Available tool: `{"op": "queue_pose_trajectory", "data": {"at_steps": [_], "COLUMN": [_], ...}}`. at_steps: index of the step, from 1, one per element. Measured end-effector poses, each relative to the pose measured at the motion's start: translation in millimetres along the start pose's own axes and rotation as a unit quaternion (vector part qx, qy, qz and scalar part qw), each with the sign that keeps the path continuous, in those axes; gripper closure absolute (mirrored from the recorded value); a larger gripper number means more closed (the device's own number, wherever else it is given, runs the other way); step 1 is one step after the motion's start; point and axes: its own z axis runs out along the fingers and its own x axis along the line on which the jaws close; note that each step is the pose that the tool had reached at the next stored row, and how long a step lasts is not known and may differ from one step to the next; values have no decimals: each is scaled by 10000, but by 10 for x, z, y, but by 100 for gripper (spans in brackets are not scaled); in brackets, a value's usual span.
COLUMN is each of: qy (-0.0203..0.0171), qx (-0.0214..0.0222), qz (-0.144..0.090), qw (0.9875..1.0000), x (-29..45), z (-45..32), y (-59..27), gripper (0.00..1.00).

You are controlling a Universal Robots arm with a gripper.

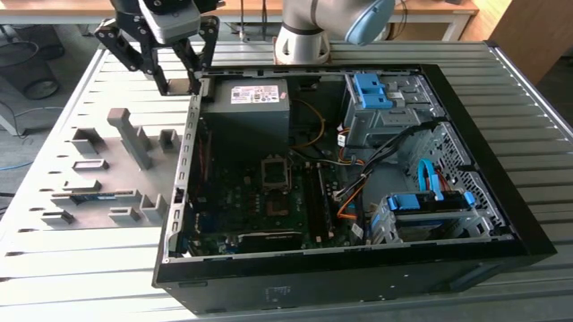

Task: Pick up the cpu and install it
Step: 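Pick up the cpu and move it towards the insertion slot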

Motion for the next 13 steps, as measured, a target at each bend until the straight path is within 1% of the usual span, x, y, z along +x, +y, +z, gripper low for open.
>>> {"op": "queue_pose_trajectory", "data": {"at_steps": [9,13], "qy": [0,0], "qx": [0,0], "qz": [0,0], "qw": [10000,10000], "x": [-213,-355], "z": [7,11], "y": [-1,-1], "gripper": [53,53]}}
